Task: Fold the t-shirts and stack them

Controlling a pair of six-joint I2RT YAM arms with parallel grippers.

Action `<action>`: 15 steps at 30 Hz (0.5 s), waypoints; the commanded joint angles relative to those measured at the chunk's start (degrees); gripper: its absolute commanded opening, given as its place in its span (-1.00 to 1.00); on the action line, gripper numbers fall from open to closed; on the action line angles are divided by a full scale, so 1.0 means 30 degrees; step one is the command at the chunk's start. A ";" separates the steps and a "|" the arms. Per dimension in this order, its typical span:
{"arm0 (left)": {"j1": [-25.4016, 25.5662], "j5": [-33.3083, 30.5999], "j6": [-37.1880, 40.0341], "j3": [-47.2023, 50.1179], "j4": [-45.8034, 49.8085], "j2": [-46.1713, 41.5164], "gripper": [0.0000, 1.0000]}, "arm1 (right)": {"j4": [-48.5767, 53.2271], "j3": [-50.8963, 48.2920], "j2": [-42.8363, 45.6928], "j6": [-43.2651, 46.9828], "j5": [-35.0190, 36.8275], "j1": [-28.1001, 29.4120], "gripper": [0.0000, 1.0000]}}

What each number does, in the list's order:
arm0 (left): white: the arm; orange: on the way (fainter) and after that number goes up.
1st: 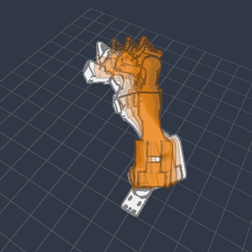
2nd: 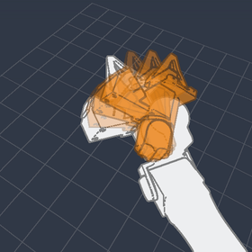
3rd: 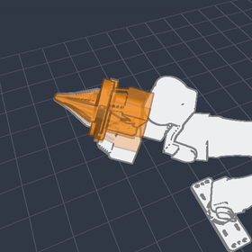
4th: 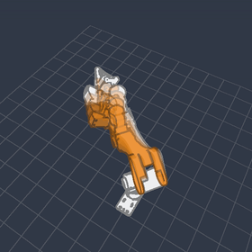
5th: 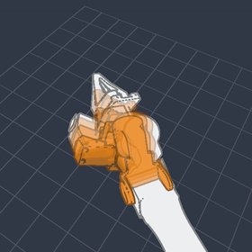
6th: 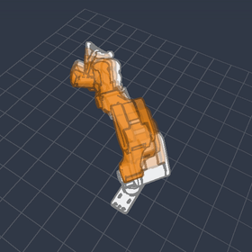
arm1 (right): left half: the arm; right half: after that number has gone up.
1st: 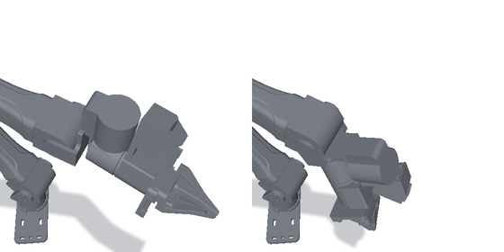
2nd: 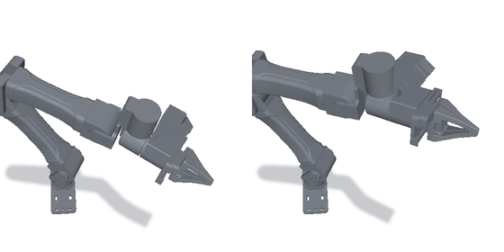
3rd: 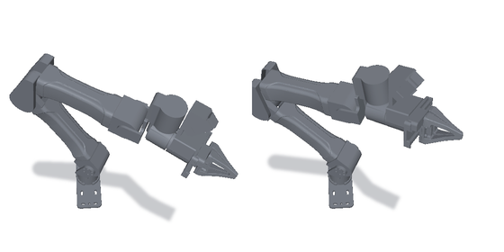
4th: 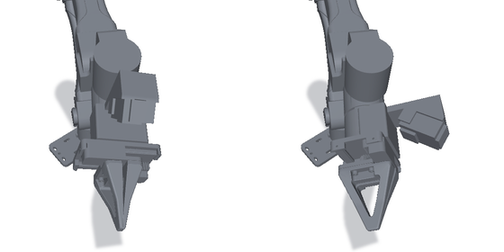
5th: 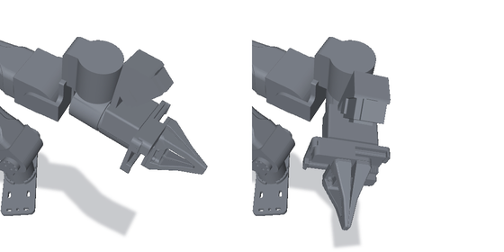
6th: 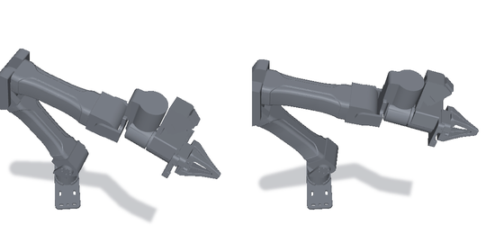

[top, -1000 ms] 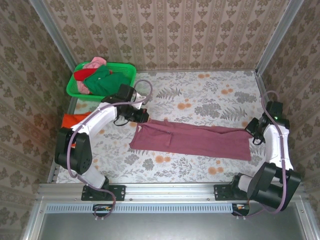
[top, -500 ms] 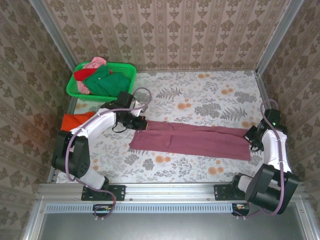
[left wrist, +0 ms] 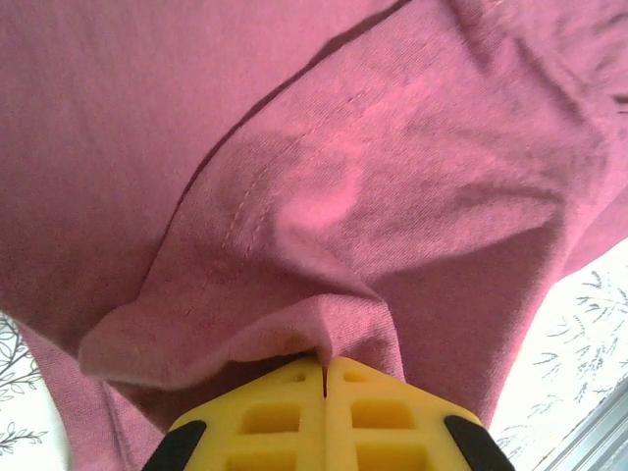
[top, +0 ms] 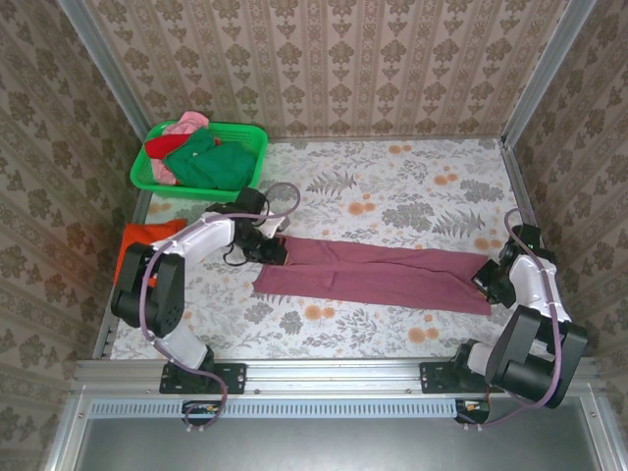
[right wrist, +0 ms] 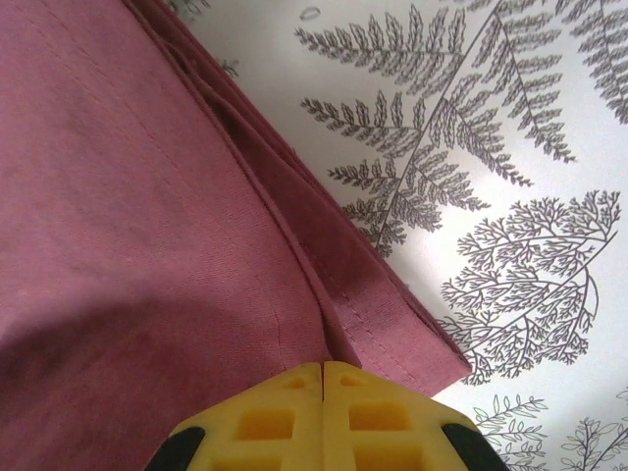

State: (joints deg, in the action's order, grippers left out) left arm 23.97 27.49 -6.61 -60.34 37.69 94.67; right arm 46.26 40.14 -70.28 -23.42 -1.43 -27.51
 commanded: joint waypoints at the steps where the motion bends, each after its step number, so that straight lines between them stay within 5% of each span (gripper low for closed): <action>1: -0.0077 -0.0344 0.0263 0.0448 0.0576 0.0397 -1.00 | -0.0253 -0.0441 -0.0327 -0.0547 0.0446 -0.0118 -1.00; 2: -0.0061 -0.0406 0.0171 0.0530 0.0524 0.0487 -1.00 | -0.0271 -0.0486 -0.0347 -0.0598 0.0448 -0.0118 -1.00; 4: -0.0093 -0.0496 -0.0013 0.0552 0.0532 0.0580 -0.90 | -0.0268 -0.0423 -0.0213 -0.0495 0.0355 -0.0118 -0.68; 5: -0.0050 -0.0716 -0.0145 0.0528 0.0559 0.0582 -0.70 | -0.0212 -0.0309 0.0038 -0.0443 0.0316 -0.0120 -0.47; 7: 0.0010 -0.1280 -0.0331 0.0352 0.0753 0.0425 0.05 | -0.0092 -0.0056 0.0786 -0.0294 0.0316 -0.0118 -0.04; 8: 0.0035 -0.1390 -0.0342 0.0207 0.0903 0.0301 0.20 | 0.0052 0.0162 0.1230 -0.0239 0.0417 -0.0096 0.08; 12: 0.0241 -0.1829 -0.1137 -0.0619 0.1245 -0.0499 0.70 | 0.0426 0.0968 0.2733 -0.0189 0.0924 0.0729 0.28; 15: 0.1499 -0.2351 -0.2093 -0.2029 0.1199 -0.0688 0.83 | -0.0379 0.1355 0.3011 -0.0406 0.0351 0.2516 0.29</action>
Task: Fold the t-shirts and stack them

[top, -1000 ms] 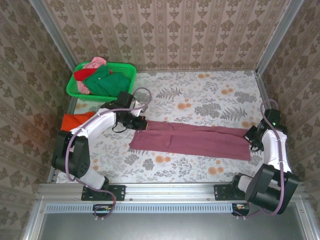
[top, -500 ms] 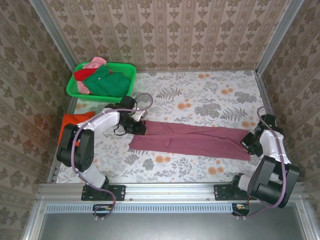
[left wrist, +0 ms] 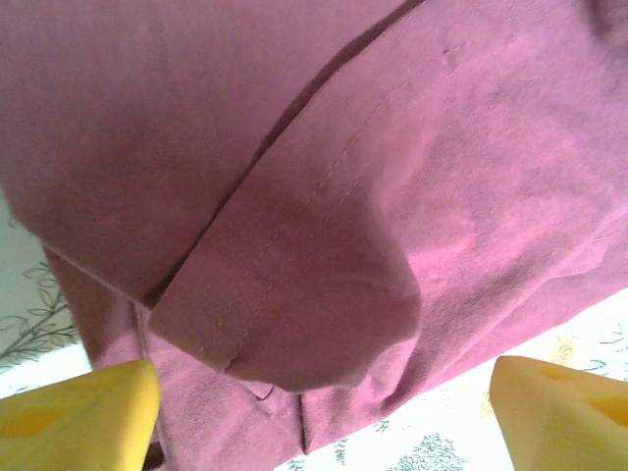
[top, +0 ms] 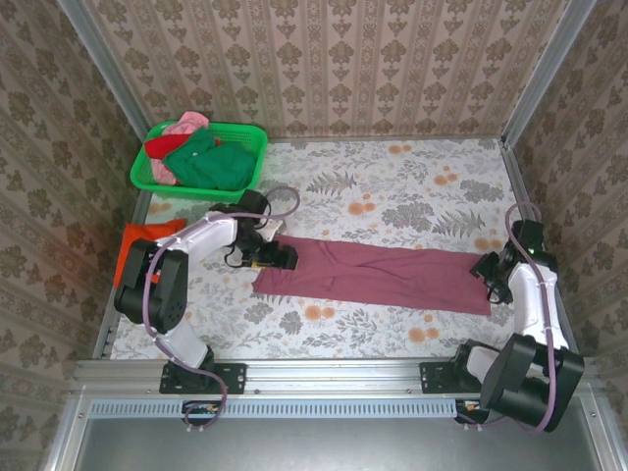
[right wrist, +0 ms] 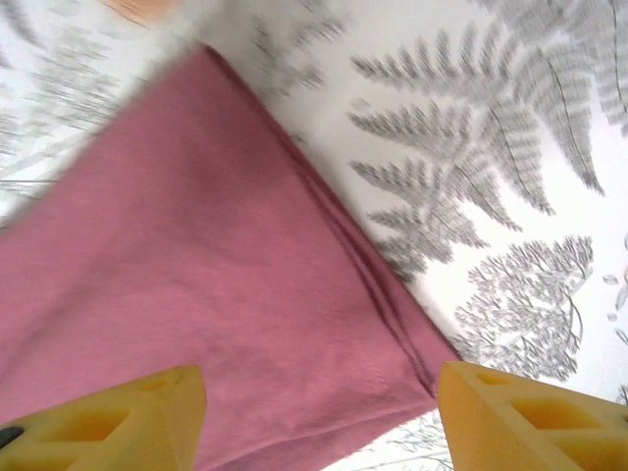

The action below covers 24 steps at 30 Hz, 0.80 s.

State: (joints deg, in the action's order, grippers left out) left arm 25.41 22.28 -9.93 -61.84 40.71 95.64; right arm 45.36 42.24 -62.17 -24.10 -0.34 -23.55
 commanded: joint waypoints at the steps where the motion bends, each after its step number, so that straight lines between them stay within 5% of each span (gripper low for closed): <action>1: 0.1519 -0.0733 -0.1306 -0.1940 -0.0065 -0.0790 0.84 | -0.0540 0.0760 0.0136 -0.0410 -0.0300 0.2183 0.29; 7: 0.3165 -0.0202 -0.3103 -0.3661 -0.0646 0.2010 0.71 | -0.3928 0.1412 -0.2989 -0.2028 -0.2632 0.8000 0.10; 13: 0.3222 0.0112 -0.4515 -0.2913 -0.0926 0.2572 0.21 | -0.3751 0.3349 -0.7575 -0.0472 -0.2930 1.2587 -0.15; 24: 0.2745 -0.0221 -0.5073 -0.0976 -0.2009 0.1143 0.21 | -0.2913 0.2512 -0.8270 0.0073 -0.3325 1.4359 -0.56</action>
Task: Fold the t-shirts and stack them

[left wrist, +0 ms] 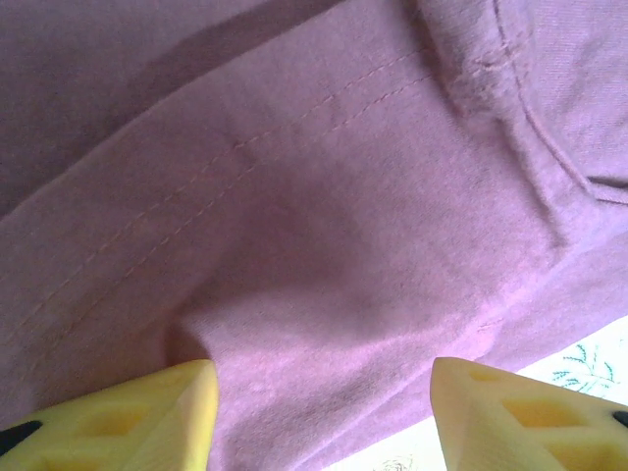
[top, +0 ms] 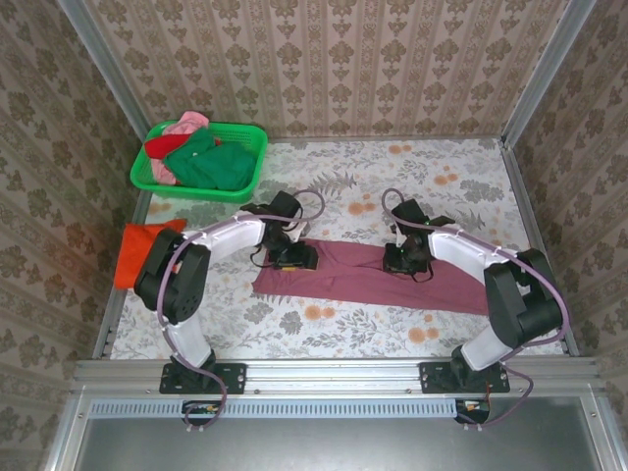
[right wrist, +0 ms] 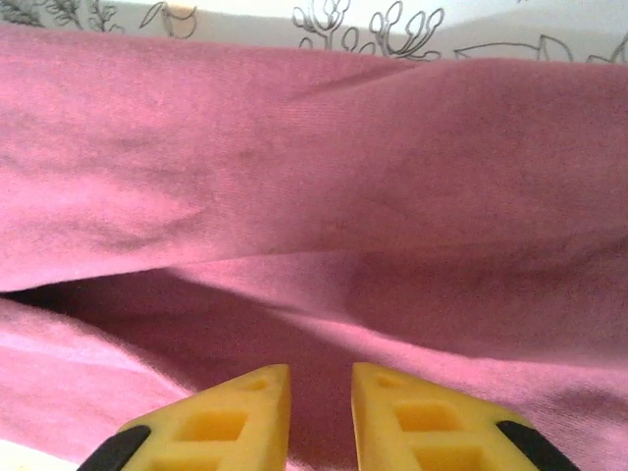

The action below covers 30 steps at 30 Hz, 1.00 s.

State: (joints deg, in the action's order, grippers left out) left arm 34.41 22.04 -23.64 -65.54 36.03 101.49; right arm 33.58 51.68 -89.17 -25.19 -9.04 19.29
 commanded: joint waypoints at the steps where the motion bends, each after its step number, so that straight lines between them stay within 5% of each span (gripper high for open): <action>1: -0.0349 -0.0141 -0.0585 0.0357 -0.0714 -0.0997 0.22 | 0.1204 -0.0928 0.0879 0.0541 -0.0643 0.0127 -0.57; 12: -0.2145 -0.1691 -0.2725 0.1571 -0.2658 -0.4460 0.31 | 0.4053 -0.0112 0.1537 0.2149 -0.2186 0.1224 -0.58; 16: -0.3468 -0.1885 -0.3165 0.3189 -0.2790 -0.6085 0.31 | 0.2717 0.1109 0.1409 0.1510 -0.1932 0.1218 -0.55; 21: -0.3924 -0.1869 -0.2950 0.4365 -0.2267 -0.7389 0.34 | 0.0616 0.3400 -0.1539 0.1258 -0.2921 0.1549 -0.19; 30: -0.3942 -0.1913 -0.3095 0.5595 -0.2125 -0.8754 0.36 | 0.0491 0.5555 -0.5433 0.1553 -0.4287 0.2757 -0.31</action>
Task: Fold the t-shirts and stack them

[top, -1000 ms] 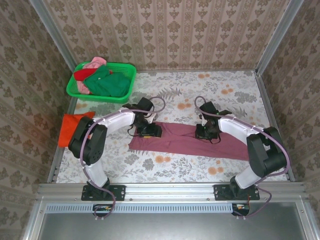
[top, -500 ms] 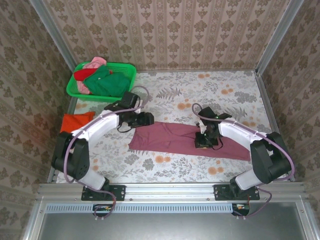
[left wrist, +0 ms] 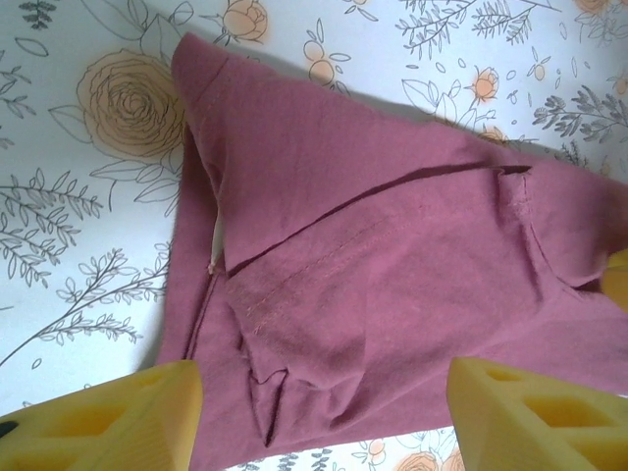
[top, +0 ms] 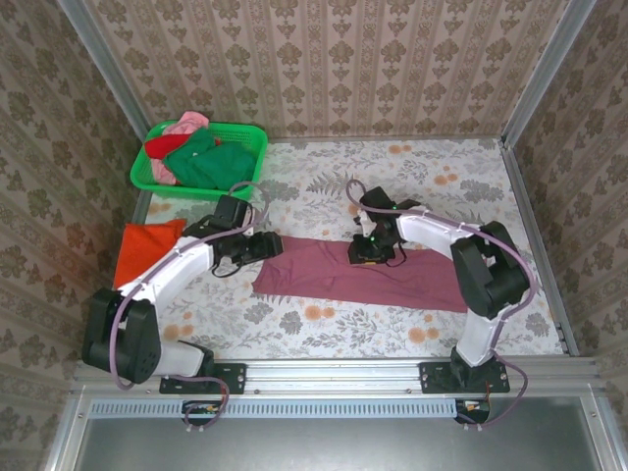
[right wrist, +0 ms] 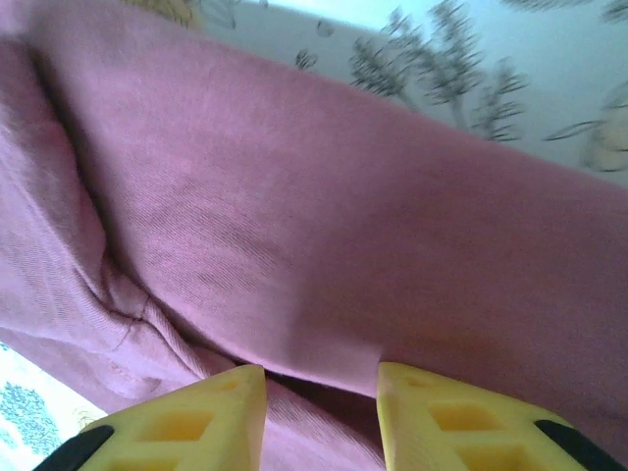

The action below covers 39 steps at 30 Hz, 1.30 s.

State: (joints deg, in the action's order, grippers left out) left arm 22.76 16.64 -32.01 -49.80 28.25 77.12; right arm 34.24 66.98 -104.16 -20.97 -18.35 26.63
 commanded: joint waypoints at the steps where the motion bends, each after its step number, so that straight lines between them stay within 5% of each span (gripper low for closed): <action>1: -0.0064 -0.0171 -0.0300 0.0433 0.0510 -0.0806 0.37 | 0.0200 0.0251 -0.0387 0.0213 -0.1475 0.0487 -0.31; 13: -0.0201 -0.0147 -0.0317 0.1424 0.0164 -0.1483 0.38 | 0.0532 -0.2489 0.1706 0.0076 -0.2188 0.2235 -0.57; 21: -0.0184 0.0172 -0.0170 0.1740 -0.0081 -0.1307 0.39 | 0.0268 -0.1984 0.2683 0.0460 -0.1878 0.2578 -0.41; 27: -0.0169 0.0398 -0.0170 0.1952 -0.0172 -0.1382 0.40 | -0.0118 0.0289 0.0344 0.0601 -0.0709 0.2593 -0.26; 32: -0.0176 0.0348 -0.0082 0.2053 0.0181 -0.1877 0.40 | -0.0013 0.1206 -0.1019 0.0509 -0.1827 0.2709 -0.62; 39: -0.0183 0.0441 -0.0137 0.2488 -0.0012 -0.2036 0.40 | 0.0072 -0.1211 0.0933 0.0310 -0.2966 0.2787 -0.92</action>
State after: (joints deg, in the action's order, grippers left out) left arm 22.72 16.93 -32.42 -43.03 27.81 71.70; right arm 32.73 66.04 -104.99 -19.86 -24.10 34.57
